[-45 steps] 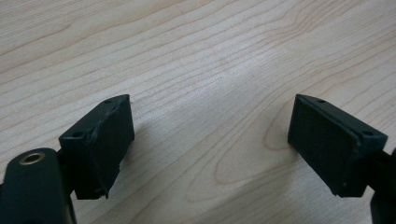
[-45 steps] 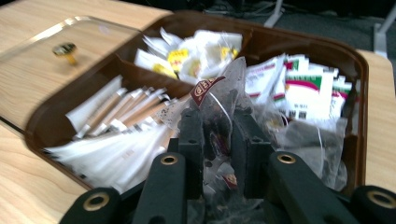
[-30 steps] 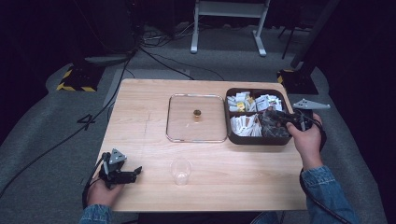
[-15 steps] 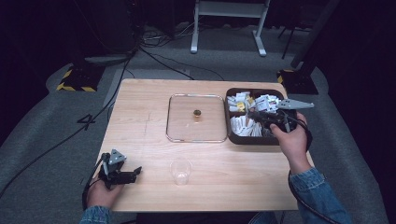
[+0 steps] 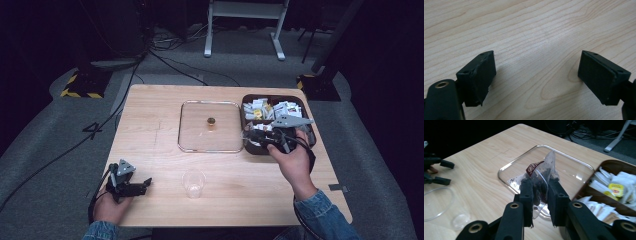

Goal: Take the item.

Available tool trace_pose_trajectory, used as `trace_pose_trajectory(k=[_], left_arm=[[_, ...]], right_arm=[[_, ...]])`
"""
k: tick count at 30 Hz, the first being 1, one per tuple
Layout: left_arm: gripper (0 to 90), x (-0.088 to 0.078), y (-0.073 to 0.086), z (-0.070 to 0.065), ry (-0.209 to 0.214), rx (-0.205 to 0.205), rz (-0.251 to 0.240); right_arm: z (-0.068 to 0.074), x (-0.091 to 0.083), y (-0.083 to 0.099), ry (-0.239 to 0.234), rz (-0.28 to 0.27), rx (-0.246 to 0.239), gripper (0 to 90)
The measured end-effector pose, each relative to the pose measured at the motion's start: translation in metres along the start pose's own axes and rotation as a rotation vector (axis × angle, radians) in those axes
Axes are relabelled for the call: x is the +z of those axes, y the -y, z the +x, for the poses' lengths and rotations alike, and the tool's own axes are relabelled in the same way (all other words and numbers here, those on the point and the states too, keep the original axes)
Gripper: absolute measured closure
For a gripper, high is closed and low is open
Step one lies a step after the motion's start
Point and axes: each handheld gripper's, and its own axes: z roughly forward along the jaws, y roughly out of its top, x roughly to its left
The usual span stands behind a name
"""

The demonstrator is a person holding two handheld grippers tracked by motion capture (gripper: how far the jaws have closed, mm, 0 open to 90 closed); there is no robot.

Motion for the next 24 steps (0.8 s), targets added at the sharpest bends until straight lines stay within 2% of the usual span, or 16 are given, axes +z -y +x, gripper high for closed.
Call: trace_pose_trajectory(k=[9,15,24], left_arm=[[15.3,-0.001,0.001,0.000,0.002,0.001,0.002],[15.3,-0.003,0.003,0.000,0.005,0.005,0.001],[15.3,-0.003,0.004,0.000,0.004,0.001,-0.002]], right_arm=[[0.042,0.012,-0.005,-0.069,-0.004,-0.037,75.4],[0.062,0.015,-0.005,-0.114,-0.004,-0.082,75.4],[0.085,0.017,-0.007,-0.192,-0.006,-0.113,75.4]])
